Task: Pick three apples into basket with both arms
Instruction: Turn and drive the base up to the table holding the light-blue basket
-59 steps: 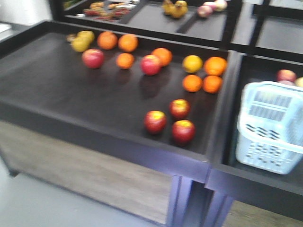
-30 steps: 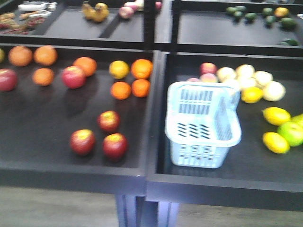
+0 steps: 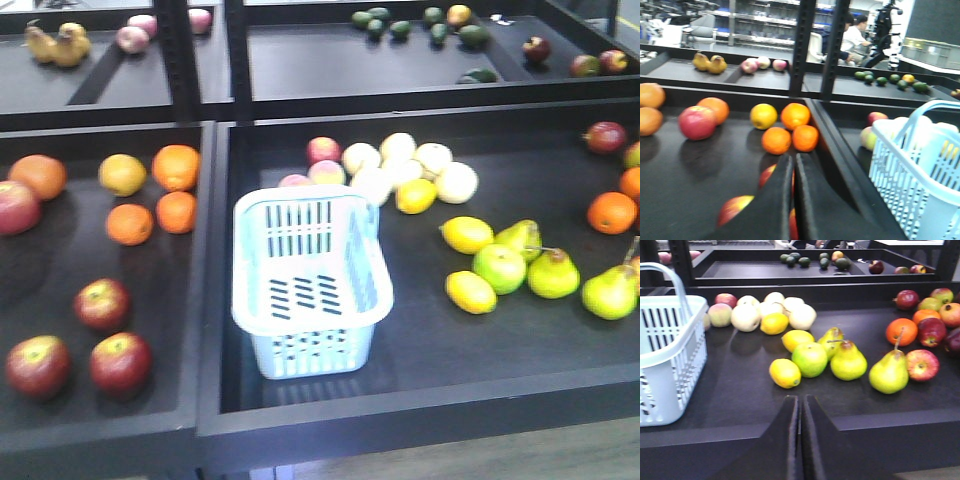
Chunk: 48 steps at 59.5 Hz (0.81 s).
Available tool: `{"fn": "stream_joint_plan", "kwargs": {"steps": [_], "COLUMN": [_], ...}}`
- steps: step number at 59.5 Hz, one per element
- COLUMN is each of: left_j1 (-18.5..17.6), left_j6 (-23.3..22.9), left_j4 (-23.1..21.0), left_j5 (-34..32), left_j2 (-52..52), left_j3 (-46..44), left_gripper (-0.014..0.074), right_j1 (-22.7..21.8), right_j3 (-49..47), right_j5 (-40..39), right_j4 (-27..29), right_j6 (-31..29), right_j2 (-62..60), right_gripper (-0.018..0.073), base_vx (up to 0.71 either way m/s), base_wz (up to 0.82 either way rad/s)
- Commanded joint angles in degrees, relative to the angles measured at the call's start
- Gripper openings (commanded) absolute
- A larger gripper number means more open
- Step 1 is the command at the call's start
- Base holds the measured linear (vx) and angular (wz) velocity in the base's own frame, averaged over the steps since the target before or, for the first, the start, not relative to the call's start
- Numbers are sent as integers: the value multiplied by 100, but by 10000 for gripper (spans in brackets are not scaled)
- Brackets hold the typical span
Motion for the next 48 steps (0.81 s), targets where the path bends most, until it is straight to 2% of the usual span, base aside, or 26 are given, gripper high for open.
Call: {"fn": "stream_joint_plan", "kwargs": {"steps": [1,24,48], "left_j1": [-35,-35,-35], "left_j6": [-24,-24,-24], "left_j4": [-14,-14,-14], "left_j5": [-436,-436,-436], "left_j2": [-74,-74,-74], "left_j3": [-144,-144,-144], "left_gripper": [-6,-6,-6], "right_j1": [-11,-11,-11], "right_j3": [72,72,72], "right_j5": [-412,-412,-412], "right_j4": [-9,-9,-9], "right_j6": [-53,-53,-53], "right_j2": [-62,-62,-62], "right_gripper": [8,8,8], "base_vx": [8,9,11], "base_wz": [-30,-17,6]}}
